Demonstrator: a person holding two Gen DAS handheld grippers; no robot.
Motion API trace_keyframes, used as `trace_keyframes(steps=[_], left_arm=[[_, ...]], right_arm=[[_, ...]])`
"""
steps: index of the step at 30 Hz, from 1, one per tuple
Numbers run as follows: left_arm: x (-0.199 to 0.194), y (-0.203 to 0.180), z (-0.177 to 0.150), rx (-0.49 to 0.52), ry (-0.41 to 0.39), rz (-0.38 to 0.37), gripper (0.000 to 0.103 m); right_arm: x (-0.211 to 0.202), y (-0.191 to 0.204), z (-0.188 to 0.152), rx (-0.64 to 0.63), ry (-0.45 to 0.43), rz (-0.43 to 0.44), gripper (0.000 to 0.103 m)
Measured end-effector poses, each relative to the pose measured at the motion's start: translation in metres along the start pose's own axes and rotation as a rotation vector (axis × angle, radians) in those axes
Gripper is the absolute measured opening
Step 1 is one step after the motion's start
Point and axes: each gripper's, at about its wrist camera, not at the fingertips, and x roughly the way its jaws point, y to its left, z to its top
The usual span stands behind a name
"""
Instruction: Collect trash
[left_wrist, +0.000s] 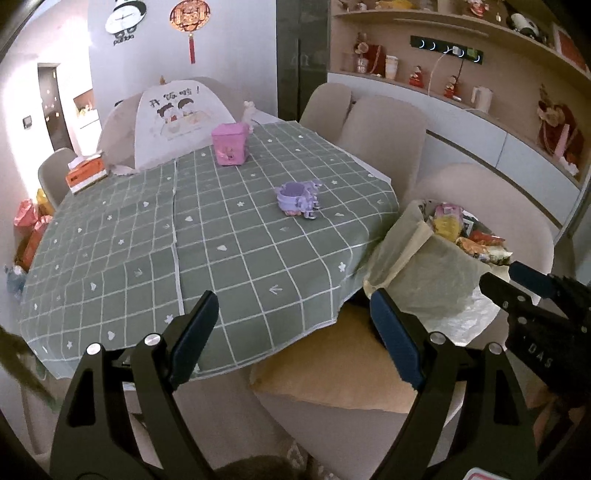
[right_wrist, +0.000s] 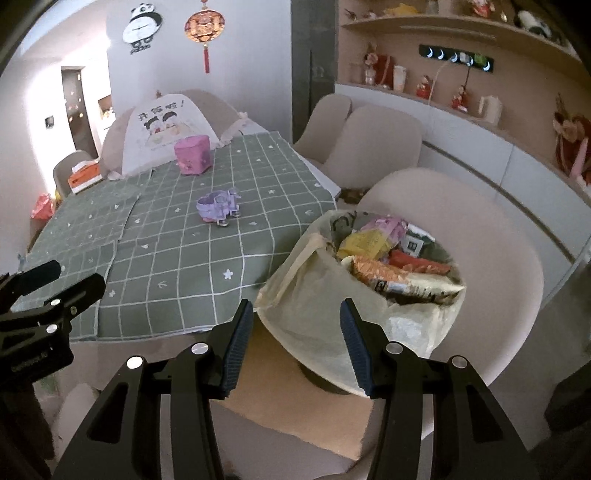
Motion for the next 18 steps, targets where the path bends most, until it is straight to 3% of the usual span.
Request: trace_keyframes(steps=[18], left_arm=[[-0.004,0.01,0.009,-0.036,-0.017,0.026,0.08]], right_arm=[[-0.003,0.004,0.012,-0.023,-0.034,0.006,0.046]])
